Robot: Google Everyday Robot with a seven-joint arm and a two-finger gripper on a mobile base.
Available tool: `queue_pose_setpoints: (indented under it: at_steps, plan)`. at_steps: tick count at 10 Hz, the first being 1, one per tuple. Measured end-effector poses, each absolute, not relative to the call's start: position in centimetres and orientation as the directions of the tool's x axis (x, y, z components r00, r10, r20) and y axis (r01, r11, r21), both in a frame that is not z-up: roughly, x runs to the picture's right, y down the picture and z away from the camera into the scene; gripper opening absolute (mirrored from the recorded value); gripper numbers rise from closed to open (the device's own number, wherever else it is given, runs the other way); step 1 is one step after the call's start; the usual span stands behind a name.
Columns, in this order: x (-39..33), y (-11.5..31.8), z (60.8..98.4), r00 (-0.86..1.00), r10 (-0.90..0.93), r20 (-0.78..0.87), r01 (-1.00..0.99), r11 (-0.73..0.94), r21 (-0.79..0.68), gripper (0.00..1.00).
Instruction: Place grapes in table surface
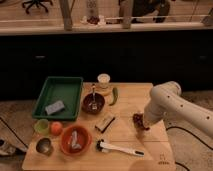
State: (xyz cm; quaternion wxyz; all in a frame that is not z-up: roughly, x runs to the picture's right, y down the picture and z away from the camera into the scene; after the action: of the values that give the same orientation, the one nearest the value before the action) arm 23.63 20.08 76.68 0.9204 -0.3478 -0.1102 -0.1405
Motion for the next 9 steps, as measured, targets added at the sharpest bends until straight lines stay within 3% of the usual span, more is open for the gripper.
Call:
queue_pose_setpoints:
  at_steps: [4,9]
  plan:
    - [23.9,18.8,75.3,0.931,-0.177,0.319,0.340,0.739,-0.582,0.04]
    - [23.8,15.4,70.4,0.905,-0.210,0.370,0.394,0.741,-0.544,0.04]
